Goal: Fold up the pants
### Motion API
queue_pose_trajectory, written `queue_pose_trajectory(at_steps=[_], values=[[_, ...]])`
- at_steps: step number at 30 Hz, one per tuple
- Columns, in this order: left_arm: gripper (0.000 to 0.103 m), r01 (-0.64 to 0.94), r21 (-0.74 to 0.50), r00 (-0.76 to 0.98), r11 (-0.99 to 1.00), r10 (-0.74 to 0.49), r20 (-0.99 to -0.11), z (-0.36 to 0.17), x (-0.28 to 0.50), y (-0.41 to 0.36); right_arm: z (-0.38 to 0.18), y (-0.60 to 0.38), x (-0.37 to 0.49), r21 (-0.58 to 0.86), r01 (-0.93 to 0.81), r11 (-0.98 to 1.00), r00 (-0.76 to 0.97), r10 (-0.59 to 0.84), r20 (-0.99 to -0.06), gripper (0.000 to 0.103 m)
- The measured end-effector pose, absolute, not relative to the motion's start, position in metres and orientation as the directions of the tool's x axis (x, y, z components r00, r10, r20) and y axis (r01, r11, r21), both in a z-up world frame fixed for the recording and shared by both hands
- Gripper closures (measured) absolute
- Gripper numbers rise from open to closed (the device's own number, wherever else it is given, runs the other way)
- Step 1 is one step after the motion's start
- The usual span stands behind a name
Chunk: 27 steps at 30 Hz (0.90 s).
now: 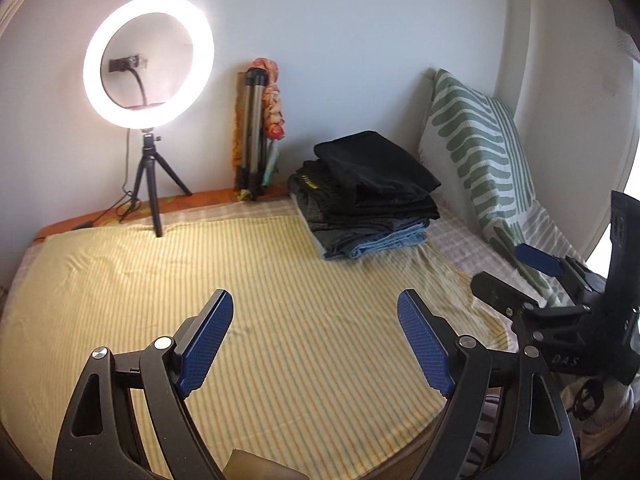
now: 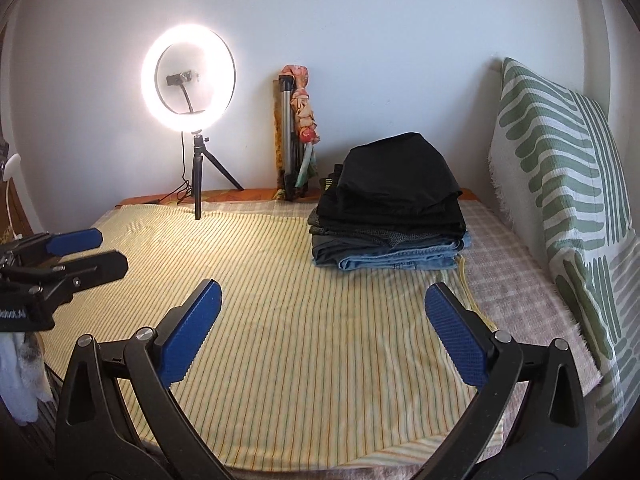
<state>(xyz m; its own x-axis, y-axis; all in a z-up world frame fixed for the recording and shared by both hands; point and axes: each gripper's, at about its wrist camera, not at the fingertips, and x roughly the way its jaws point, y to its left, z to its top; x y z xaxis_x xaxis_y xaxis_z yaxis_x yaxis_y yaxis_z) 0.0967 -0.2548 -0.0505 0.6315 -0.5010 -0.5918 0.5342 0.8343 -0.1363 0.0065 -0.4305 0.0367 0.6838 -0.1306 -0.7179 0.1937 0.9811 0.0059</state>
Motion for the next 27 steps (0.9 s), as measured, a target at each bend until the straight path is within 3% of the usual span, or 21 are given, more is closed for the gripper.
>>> queue_pose_trajectory(at_steps=[6, 9, 14, 27], values=[[0.013, 0.529, -0.128, 0.634, 0.839, -0.491, -0.598, -0.055, 0.092, -0.249, 0.034, -0.424, -0.001, 0.007, 0.199, 0.980, 0.672, -0.131, -0.728, 0.000], [0.001, 0.503, -0.053, 0.678, 0.862, -0.432, -0.594, -0.059, 0.088, -0.249, 0.033, -0.424, -0.001, 0.009, 0.208, 0.978, 0.670, -0.135, -0.730, 0.000], [0.001, 0.487, 0.031, 0.705, 0.873, -0.372, -0.604, -0.067, 0.081, -0.255, 0.032, -0.425, 0.000, 0.011, 0.230, 0.973, 0.664, -0.148, -0.733, 0.000], [0.001, 0.505, 0.009, 0.685, 0.863, -0.394, -0.613, -0.066, 0.073, -0.257, 0.033, -0.427, -0.001, 0.016, 0.249, 0.968, 0.664, -0.159, -0.731, 0.000]])
